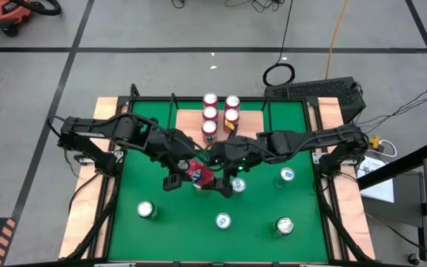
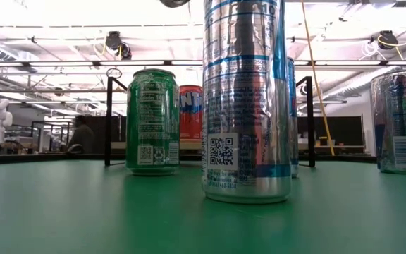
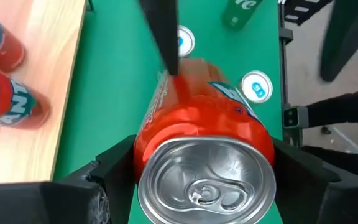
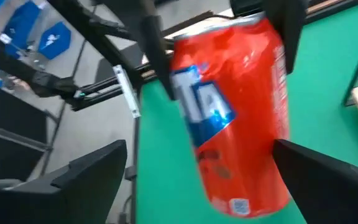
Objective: Place canned beverage on shelf
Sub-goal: Put the red soda can on the shelf aligned with the other right red soda can
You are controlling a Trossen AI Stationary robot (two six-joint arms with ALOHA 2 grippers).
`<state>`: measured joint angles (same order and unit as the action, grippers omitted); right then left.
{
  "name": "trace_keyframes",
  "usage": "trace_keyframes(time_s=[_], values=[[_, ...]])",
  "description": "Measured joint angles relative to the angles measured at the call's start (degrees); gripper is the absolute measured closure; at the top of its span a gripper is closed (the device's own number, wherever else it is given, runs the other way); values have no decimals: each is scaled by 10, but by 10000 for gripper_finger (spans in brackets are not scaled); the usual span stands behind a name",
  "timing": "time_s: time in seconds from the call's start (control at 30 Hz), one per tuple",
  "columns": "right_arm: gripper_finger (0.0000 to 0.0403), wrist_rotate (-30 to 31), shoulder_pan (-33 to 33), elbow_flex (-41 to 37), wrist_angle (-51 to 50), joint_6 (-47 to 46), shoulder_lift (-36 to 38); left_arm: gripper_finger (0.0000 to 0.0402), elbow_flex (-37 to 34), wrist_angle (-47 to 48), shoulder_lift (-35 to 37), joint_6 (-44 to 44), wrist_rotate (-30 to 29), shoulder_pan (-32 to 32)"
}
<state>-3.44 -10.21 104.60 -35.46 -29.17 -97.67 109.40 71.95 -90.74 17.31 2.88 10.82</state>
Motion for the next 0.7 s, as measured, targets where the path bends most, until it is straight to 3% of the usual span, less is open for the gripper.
trace_keyframes(time_s=[0.23, 0.7], values=[[5, 36, 2, 0, 0, 35, -9, 124, 1, -26, 0, 1, -1, -8], [9, 32, 16, 0, -1, 59, -14, 121, 1, -75, 0, 3, -5, -13]])
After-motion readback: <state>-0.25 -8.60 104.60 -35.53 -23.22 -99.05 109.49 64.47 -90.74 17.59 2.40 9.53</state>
